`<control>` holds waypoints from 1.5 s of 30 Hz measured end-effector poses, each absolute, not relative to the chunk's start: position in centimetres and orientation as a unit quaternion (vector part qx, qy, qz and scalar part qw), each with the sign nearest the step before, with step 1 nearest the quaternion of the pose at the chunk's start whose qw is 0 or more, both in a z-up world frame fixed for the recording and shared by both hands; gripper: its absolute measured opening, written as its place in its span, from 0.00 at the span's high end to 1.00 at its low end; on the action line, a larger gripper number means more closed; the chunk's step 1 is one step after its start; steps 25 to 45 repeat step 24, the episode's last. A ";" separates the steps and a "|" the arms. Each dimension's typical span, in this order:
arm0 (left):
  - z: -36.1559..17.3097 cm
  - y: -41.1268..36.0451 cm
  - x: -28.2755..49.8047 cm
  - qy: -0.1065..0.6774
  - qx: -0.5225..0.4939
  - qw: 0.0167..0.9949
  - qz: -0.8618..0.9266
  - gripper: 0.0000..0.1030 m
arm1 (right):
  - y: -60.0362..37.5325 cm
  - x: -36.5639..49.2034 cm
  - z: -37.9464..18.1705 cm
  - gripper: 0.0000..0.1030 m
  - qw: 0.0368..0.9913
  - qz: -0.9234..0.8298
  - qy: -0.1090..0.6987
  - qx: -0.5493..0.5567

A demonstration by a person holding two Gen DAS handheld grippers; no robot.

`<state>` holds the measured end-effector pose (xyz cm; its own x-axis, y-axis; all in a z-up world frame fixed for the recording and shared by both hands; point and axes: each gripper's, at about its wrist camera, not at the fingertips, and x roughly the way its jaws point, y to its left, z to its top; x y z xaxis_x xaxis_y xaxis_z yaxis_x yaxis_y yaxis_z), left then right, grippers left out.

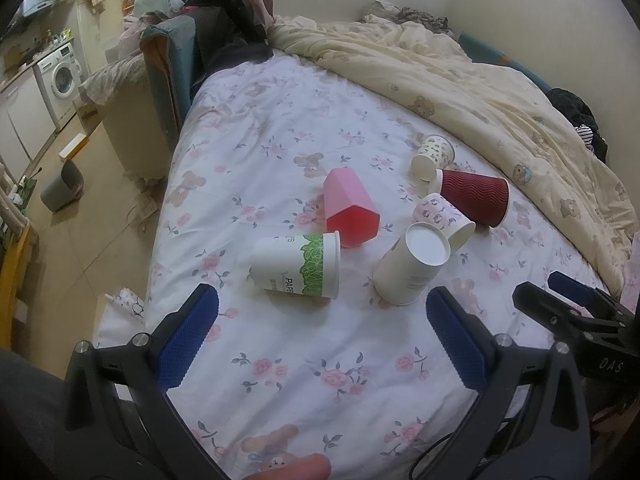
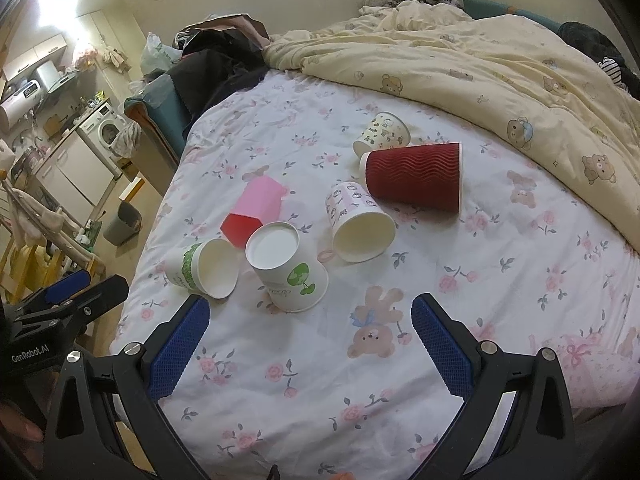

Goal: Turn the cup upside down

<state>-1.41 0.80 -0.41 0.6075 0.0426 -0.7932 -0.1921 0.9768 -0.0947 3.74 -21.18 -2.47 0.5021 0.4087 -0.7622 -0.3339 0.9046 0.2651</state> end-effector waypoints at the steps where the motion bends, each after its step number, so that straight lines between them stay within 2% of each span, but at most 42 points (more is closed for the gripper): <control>1: -0.4 0.8 -1.4 0.438 -0.084 0.893 0.065 0.00 | -21.2 3.7 -2.5 0.00 0.866 0.215 0.450 0.041; 45: -0.5 0.3 -1.6 0.439 -0.084 0.893 0.062 0.00 | -21.2 3.7 -2.5 0.00 0.866 0.216 0.449 0.039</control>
